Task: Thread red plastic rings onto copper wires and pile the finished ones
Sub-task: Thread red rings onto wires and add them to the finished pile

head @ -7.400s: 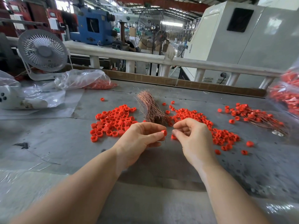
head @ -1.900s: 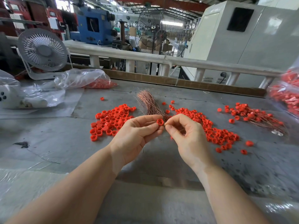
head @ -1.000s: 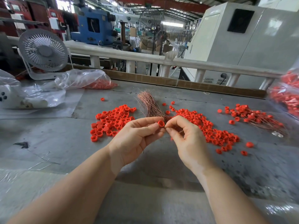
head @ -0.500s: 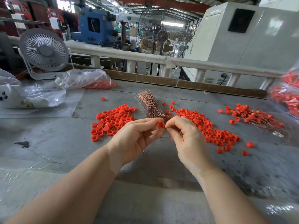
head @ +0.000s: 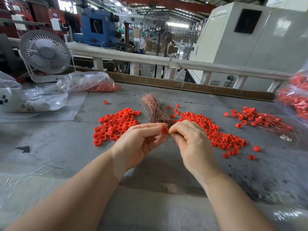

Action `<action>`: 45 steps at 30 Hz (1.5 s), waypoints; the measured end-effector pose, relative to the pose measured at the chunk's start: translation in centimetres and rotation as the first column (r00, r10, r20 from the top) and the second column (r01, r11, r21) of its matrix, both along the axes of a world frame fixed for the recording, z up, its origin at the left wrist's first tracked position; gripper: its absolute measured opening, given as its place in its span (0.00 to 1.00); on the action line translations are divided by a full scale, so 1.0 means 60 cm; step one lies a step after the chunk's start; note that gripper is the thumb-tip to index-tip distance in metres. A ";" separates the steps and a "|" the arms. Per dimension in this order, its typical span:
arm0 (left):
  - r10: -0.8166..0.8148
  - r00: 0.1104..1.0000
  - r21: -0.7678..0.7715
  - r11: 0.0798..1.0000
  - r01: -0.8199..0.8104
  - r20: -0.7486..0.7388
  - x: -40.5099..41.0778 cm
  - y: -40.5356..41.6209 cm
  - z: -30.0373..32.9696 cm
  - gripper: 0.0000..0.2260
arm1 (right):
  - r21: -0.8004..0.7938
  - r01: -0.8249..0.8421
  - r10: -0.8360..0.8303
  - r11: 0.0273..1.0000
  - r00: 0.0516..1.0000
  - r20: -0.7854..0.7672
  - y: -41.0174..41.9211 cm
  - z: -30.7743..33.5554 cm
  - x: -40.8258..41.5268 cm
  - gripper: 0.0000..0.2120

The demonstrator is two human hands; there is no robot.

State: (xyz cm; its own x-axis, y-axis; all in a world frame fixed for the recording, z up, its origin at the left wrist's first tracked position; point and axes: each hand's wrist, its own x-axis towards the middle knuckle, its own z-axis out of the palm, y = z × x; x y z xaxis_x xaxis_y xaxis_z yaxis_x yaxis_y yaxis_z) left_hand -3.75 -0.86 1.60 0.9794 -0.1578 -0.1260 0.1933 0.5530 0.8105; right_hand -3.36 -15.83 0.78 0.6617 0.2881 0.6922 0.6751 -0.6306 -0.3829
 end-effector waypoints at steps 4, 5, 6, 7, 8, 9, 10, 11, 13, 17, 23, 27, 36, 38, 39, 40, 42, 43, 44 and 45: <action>-0.005 1.000 -0.015 1.000 0.005 0.002 0.000 0.000 0.000 0.08 | 0.056 -0.019 0.020 0.998 1.000 -0.012 -0.001 -0.002 0.003 0.04; -0.009 1.000 -0.018 1.000 0.009 0.007 0.000 0.000 0.000 0.08 | 0.075 -0.023 0.024 0.997 1.000 -0.018 -0.001 -0.002 0.004 0.04; -0.012 1.000 -0.024 1.000 0.013 0.012 0.000 0.000 0.000 0.09 | 0.092 -0.025 0.027 0.995 0.999 -0.023 -0.001 -0.002 0.005 0.04; -0.017 1.000 -0.031 0.999 0.017 0.017 0.000 0.000 0.000 0.09 | 0.106 -0.026 0.030 0.994 0.999 -0.028 -0.001 -0.002 0.005 0.04; -0.022 0.999 -0.036 0.999 0.023 0.023 -0.001 -0.001 0.000 0.09 | 0.117 -0.027 0.031 0.993 0.999 -0.032 0.000 -0.002 0.005 0.04; -0.029 0.999 -0.042 0.999 0.030 0.029 -0.001 -0.001 0.000 0.09 | 0.126 -0.028 0.033 0.992 0.999 -0.037 0.000 -0.002 0.005 0.04; -0.035 0.999 -0.049 0.998 0.037 0.034 -0.001 -0.001 0.000 0.09 | 0.134 -0.029 0.034 0.991 0.999 -0.041 0.000 -0.002 0.005 0.04; -0.041 0.998 -0.056 0.997 0.044 0.039 -0.001 0.000 0.000 0.09 | 0.141 -0.029 0.036 0.990 0.998 -0.043 0.000 -0.002 0.005 0.04; -0.050 0.998 -0.065 0.996 0.053 0.048 -0.001 0.000 0.000 0.10 | 0.151 -0.030 0.038 0.988 0.998 -0.051 0.000 -0.002 0.004 0.04; -0.053 0.997 -0.064 0.996 0.057 0.060 -0.001 0.001 -0.001 0.10 | 0.166 -0.021 0.033 0.986 0.997 -0.068 0.000 -0.001 0.003 0.05; -0.063 0.996 -0.077 0.995 0.068 0.069 0.000 0.001 0.000 0.11 | 0.188 -0.003 0.020 0.982 0.996 -0.091 0.001 -0.003 0.004 0.05; -0.045 0.995 -0.061 0.997 0.051 0.090 -0.001 0.001 -0.001 0.11 | 0.196 -0.010 0.033 0.981 0.993 -0.115 0.002 -0.004 0.005 0.06; -0.018 0.996 -0.047 0.999 0.022 0.083 0.001 0.003 -0.002 0.09 | 0.313 -0.036 0.099 0.949 0.977 -0.187 0.005 -0.006 0.006 0.04; -0.013 0.996 -0.044 0.999 0.017 0.083 0.001 0.003 -0.003 0.09 | 0.332 -0.042 0.114 0.942 0.973 -0.201 0.006 -0.006 0.006 0.06; -0.012 0.996 -0.042 0.999 0.016 0.083 0.001 0.003 -0.003 0.09 | 0.332 -0.043 0.116 0.942 0.972 -0.204 0.006 -0.006 0.006 0.07; -0.013 0.997 -0.038 0.999 0.016 0.082 0.001 0.003 -0.003 0.09 | 0.332 -0.045 0.119 0.942 0.971 -0.207 0.006 -0.006 0.006 0.07; -0.020 0.997 -0.027 0.999 0.022 0.081 0.001 0.003 -0.004 0.09 | 0.337 -0.053 0.131 0.940 0.968 -0.216 0.005 -0.006 0.005 0.06; -0.025 0.996 -0.021 0.999 0.026 0.082 0.001 0.003 -0.004 0.09 | 0.339 -0.057 0.138 0.939 0.966 -0.221 0.005 -0.006 0.005 0.05; -0.030 0.996 -0.016 0.999 0.031 0.084 0.001 0.003 -0.004 0.09 | 0.340 -0.061 0.144 0.938 0.964 -0.224 0.005 -0.006 0.004 0.05; -0.034 0.996 -0.014 0.999 0.035 0.085 0.000 0.003 -0.005 0.08 | 0.342 -0.066 0.150 0.938 0.962 -0.227 0.005 -0.005 0.004 0.05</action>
